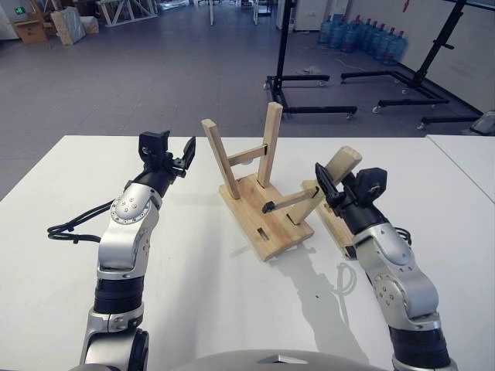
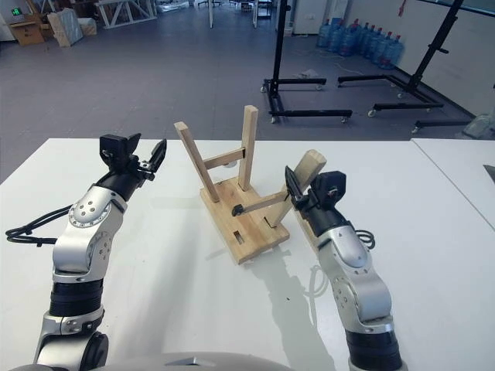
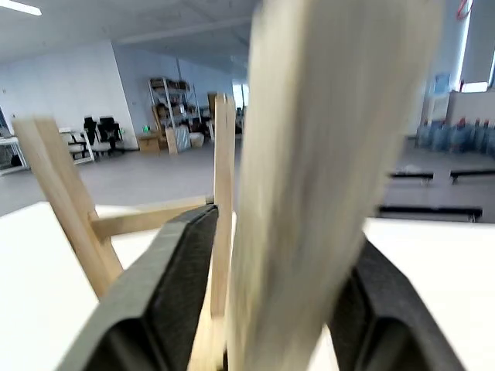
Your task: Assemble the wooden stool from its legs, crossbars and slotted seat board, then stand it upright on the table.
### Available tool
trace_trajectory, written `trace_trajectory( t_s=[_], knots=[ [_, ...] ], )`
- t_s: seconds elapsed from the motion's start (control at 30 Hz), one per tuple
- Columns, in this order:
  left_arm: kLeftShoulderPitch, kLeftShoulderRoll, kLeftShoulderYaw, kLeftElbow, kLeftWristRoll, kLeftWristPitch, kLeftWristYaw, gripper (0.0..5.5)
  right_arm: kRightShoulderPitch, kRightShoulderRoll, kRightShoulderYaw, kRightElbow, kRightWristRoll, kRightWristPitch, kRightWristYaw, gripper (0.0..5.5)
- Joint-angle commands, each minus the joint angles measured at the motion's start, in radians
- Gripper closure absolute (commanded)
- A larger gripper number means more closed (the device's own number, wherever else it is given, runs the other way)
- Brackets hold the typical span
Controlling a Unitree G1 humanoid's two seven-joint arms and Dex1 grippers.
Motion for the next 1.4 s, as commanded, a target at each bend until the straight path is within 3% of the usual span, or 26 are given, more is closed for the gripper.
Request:
trace_trajectory(
  t_s=[0.03,0.23,0.53,0.6,0.73,0.8,1.1,1.27,1.4],
  knots=[
    [-0.008,0.009,-0.013,0.001,0.010,-0.007,-0.007,2.34,-0.031,0.016,-0.016,-0.030,-0.001,0.031,-0.002,2.78],
    [0.005,0.000,-0.019,-0.003,0.014,-0.016,0.004,2.34,-0.185,0.000,-0.130,-0.086,0.064,0.095,-0.041,2.78],
    [0.021,-0.035,-0.018,-0.002,0.030,-0.050,0.052,2.34,-0.749,-0.147,-0.359,0.057,0.286,0.230,-0.112,2.78],
    [0.032,-0.045,-0.024,-0.005,0.034,-0.055,0.063,2.34,-0.708,-0.104,-0.342,0.127,0.308,0.272,-0.115,2.78],
    [0.034,-0.054,-0.037,0.005,0.040,-0.060,0.058,2.34,-0.251,-0.091,0.027,0.135,0.222,0.420,0.037,2.78],
    [0.038,-0.053,-0.032,0.006,0.039,-0.058,0.058,2.34,-0.219,-0.079,0.051,0.123,0.219,0.429,0.052,2.78],
    [0.044,-0.061,-0.046,0.003,0.040,-0.052,0.055,2.34,-0.425,0.023,-0.140,0.081,0.304,0.351,-0.041,2.78],
    [0.034,-0.056,-0.038,0.010,0.041,-0.058,0.053,2.34,-0.547,0.052,-0.342,0.034,0.445,0.285,-0.178,2.78],
    [0.074,-0.063,-0.031,-0.020,0.046,-0.056,0.069,2.34,-0.342,-0.028,-0.409,0.074,0.412,0.333,-0.153,2.78]
  ],
)
